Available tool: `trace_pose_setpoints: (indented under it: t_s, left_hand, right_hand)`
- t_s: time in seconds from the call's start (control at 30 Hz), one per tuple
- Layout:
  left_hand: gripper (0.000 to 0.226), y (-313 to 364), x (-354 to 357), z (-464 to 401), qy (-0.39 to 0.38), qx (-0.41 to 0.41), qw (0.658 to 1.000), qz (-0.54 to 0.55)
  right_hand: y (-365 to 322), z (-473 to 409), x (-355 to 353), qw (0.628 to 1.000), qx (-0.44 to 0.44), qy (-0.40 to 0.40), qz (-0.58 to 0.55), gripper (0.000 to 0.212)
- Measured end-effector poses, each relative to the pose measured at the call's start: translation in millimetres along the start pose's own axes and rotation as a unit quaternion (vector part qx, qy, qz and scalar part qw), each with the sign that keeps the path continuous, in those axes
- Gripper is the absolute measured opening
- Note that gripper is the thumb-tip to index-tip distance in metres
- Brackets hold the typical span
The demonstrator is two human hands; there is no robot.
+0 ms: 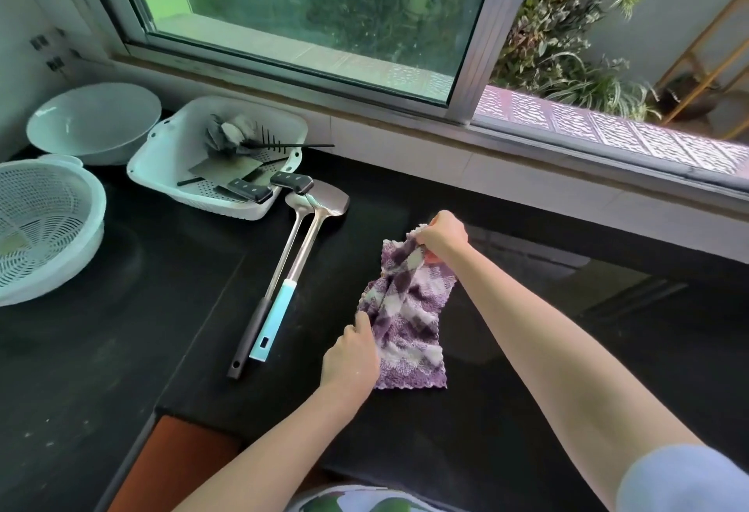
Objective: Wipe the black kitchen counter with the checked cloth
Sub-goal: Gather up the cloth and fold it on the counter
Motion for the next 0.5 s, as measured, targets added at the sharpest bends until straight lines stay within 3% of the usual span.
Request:
trace_pose_setpoints:
  t_s: [0.1, 0.27, 0.4, 0.5]
  left_hand:
    - [0.057, 2, 10, 2, -0.018, -0.006, 1.0, -0.016]
    - [0.026, -2, 6, -1, -0.008, 0.02, 0.998, -0.059]
    - [0.018, 5, -17, 1, -0.026, 0.06, 0.998, -0.004]
    - [0.019, 26, -44, 4, -0.096, 0.116, 0.985, 0.085]
  right_hand:
    - [-2, 5, 2, 1.0, 0.004, -0.022, -0.016, 0.024]
    - [6, 13, 2, 1.0, 0.001, -0.017, -0.023, 0.03]
    - [1, 18, -16, 0.998, -0.032, 0.025, -0.051, 0.026]
    - [-14, 27, -38, 0.991, -0.052, 0.098, -0.079, 0.021]
Point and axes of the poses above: each hand's wrist, its own z-axis away from the middle knuckle, its own x-axis out of the palm, y = z × x, the point moved 3 cm from there along -z, towards the middle knuckle, and after that the axes turned 1 degree about -y, right-handed, at the moved point
